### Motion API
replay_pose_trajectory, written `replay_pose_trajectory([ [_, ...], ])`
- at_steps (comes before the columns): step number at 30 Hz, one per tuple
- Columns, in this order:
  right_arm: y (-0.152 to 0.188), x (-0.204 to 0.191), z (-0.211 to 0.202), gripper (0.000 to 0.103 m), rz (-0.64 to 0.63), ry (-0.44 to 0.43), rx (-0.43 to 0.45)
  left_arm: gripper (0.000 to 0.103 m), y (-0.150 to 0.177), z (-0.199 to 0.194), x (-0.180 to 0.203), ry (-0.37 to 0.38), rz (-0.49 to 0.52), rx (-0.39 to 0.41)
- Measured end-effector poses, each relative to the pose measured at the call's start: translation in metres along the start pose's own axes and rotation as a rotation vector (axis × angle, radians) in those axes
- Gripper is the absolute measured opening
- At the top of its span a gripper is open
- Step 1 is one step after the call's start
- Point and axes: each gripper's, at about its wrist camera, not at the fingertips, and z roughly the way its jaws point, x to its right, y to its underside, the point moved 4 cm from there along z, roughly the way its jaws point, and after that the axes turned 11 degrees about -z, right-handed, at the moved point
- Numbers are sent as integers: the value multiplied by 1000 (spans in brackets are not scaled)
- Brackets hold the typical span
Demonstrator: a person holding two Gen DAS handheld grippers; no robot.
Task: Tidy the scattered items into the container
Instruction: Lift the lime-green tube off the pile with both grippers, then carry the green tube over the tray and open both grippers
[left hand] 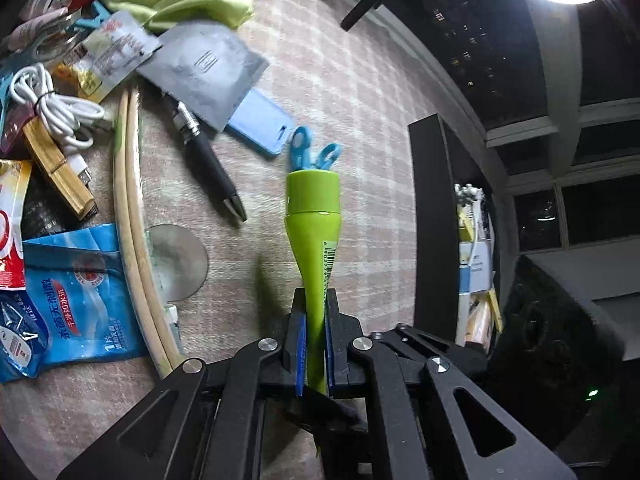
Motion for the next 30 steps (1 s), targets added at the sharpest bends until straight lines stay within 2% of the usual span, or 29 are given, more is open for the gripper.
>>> replay_pose_trajectory([
  [4, 0, 0, 1, 37, 30, -1, 10, 6, 1, -5, 10, -9, 18, 14],
  [10, 6, 7, -28, 37, 44, 27, 53, 6, 7, -9, 38, -2, 73, 17],
  [19, 25, 47, -101, 37, 142, 123, 153, 7, 23, 12, 135, 21, 265, -18],
  [23, 47, 75, -138, 37, 206, 200, 187, 8, 35, 33, 176, 20, 349, -53],
  [30, 80, 112, -172, 37, 322, 290, 230, 11, 66, 67, 235, 2, 482, -98],
])
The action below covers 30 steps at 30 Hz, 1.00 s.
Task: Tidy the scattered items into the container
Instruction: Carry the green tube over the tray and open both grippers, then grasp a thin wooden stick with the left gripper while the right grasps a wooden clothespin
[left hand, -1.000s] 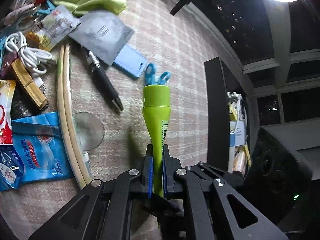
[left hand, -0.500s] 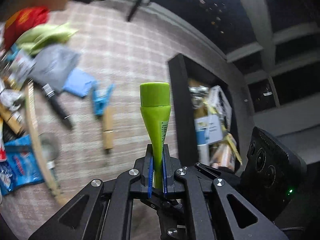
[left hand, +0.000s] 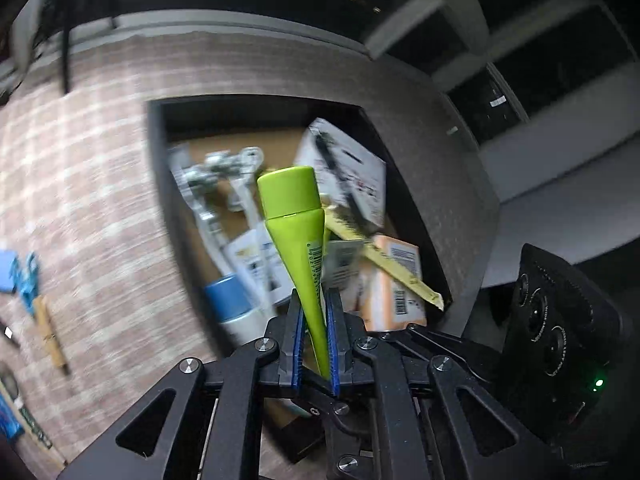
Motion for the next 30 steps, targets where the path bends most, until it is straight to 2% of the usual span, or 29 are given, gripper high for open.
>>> replay_pose_trajectory([
  [2, 4, 17, -12, 34, 15, 55, 15, 18, 1, 8, 15, -32, 34, 8],
  [4, 6, 31, -23, 37, 18, 129, 38, 41, 3, 11, 26, -77, 60, 32],
  [6, 9, 50, -33, 56, 70, 167, 56, 48, 6, 8, 28, -89, 71, 53],
  [10, 17, 76, -46, 59, 138, 164, 75, 48, 9, 0, 19, -123, 66, 82],
  [15, 15, 74, -48, 59, 144, 151, 97, 48, 15, -18, -18, -186, 11, 110],
  [23, 0, 36, -36, 59, 27, 118, 85, 48, 35, -59, -101, -275, -136, 167],
  [28, -10, 0, -22, 59, -64, 96, 68, 48, 54, -87, -162, -367, -249, 201],
  [30, -14, -19, -15, 59, -116, 89, 58, 47, 60, -94, -181, -375, -296, 199],
])
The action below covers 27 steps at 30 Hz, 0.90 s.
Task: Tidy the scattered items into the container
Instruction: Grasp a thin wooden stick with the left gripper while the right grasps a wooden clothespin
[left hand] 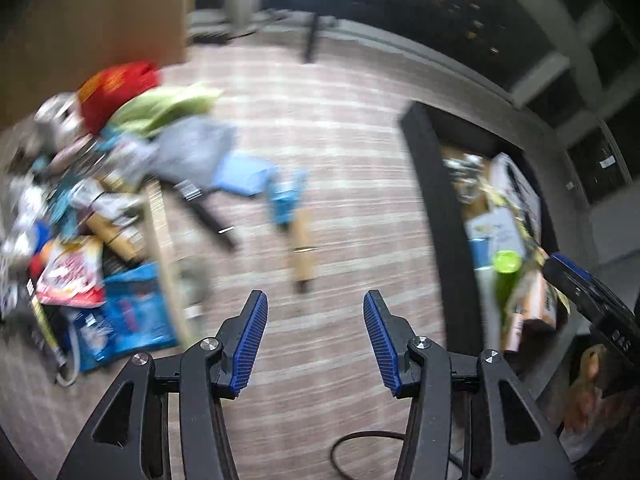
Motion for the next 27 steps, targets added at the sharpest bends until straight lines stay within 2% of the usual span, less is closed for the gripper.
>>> replay_pose_trajectory([
  [6, -15, -64, 33, 58, -141, -68, -55, 44, -13, 3, -56, -61, -109, 0],
  [11, -26, -112, 76, 57, -219, -110, -127, 40, -33, 9, -71, -86, -128, -34],
  [14, -31, -129, 99, 52, -253, -99, -161, 40, -41, 14, -75, -110, -131, -48],
  [19, -36, -138, 128, 44, -255, -84, -223, 39, -50, 28, -80, -129, -140, -88],
  [27, -40, -142, 145, 33, -255, -72, -255, 34, -53, 44, -75, -150, -126, -113],
])
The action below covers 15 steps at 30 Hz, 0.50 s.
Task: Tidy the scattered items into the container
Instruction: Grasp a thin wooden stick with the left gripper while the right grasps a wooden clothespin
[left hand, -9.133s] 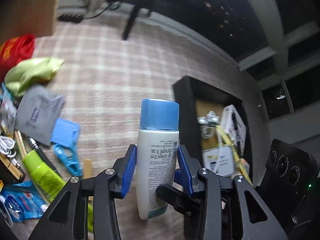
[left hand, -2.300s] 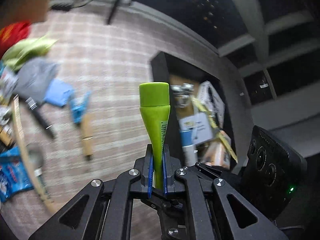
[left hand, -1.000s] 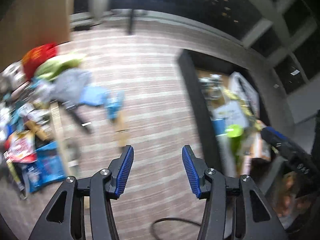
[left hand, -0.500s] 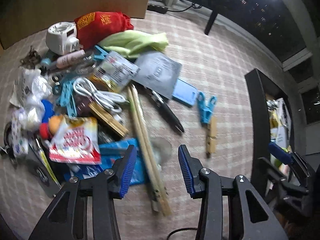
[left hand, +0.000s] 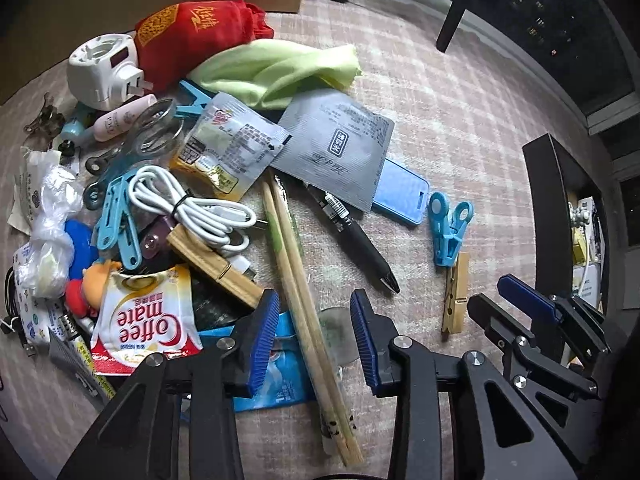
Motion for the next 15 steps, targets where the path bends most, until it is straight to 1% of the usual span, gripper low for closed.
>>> replay_pose_trajectory([
  [3, -3, 0, 6, 30, -7, 11, -12, 32, -1, 4, 4, -8, 10, -6],
  [7, -8, 3, 12, 27, 12, 0, -22, 23, -1, 12, 4, -11, 5, -20],
  [11, -11, -1, 14, 26, 1, -6, -27, 21, -1, 14, 7, -8, 13, -14],
  [14, -10, -7, 20, 24, 2, -41, -56, 15, -4, 15, 8, 6, 5, -16],
  [15, -9, -9, 23, 21, -2, -48, -66, 14, -4, 14, 7, 10, 4, -14],
])
